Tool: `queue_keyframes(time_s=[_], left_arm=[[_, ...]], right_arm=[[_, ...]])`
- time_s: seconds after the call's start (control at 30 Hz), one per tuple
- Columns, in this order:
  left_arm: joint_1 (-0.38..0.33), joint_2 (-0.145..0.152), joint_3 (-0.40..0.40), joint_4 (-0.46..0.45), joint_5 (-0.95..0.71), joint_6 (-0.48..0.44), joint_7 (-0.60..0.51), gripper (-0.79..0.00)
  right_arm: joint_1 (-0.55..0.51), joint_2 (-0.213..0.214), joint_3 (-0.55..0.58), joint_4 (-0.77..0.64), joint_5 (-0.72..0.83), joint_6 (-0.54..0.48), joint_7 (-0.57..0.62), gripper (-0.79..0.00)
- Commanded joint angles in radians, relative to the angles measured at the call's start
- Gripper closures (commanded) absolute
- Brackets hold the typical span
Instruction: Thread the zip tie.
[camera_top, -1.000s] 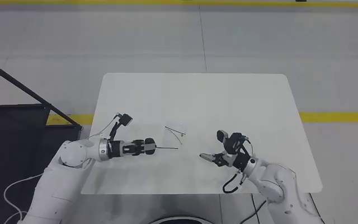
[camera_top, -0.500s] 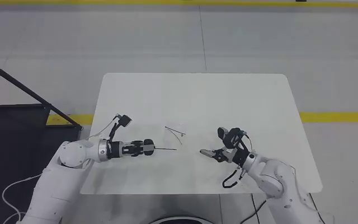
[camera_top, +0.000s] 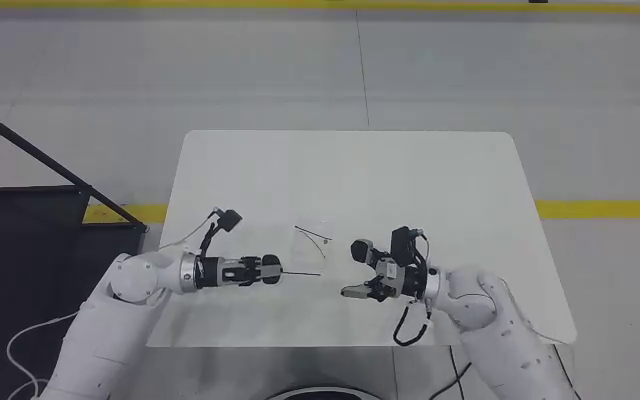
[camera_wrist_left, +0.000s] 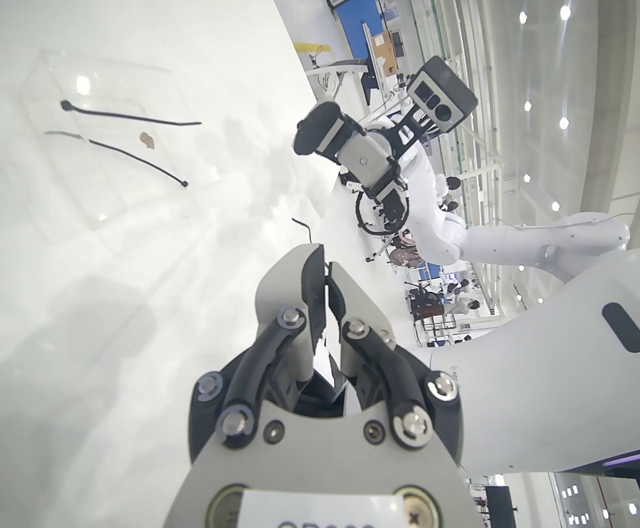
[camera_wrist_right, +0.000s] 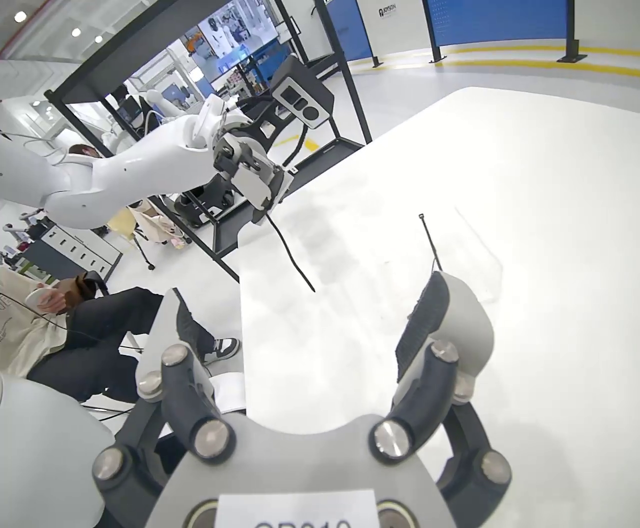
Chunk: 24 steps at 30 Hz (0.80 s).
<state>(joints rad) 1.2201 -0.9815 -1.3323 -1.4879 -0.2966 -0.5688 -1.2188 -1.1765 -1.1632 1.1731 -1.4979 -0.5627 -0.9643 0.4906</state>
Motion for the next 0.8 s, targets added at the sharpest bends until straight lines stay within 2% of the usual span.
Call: queue_keyframes(time_s=[0.0,0.2,0.3,0.47,0.6,0.77], left_arm=[[0.000,0.000,0.000,0.000,-0.001,0.000,-0.001,0.000],[0.000,0.000,0.000,0.000,-0.001,0.000,-0.001,0.000],[0.010,0.000,0.004,-0.024,0.054,0.017,0.058,0.000],[0.023,0.000,0.017,-0.060,0.087,0.019,0.086,0.000],[0.027,0.003,0.020,-0.070,0.082,0.008,0.076,0.000],[0.024,0.006,0.025,-0.065,0.069,-0.001,0.065,0.000]], right_arm=[[-0.001,0.000,0.001,-0.001,-0.003,0.002,-0.001,-0.785],[-0.001,0.000,0.001,-0.001,-0.003,0.002,-0.001,-0.785],[-0.005,-0.002,-0.027,-0.018,-0.019,0.023,0.009,-0.785],[0.034,-0.006,-0.074,0.013,0.045,0.017,0.029,-0.785],[0.080,-0.007,-0.118,0.052,0.118,-0.030,0.079,-0.785],[0.125,-0.008,-0.160,0.071,0.137,0.008,0.136,-0.705]])
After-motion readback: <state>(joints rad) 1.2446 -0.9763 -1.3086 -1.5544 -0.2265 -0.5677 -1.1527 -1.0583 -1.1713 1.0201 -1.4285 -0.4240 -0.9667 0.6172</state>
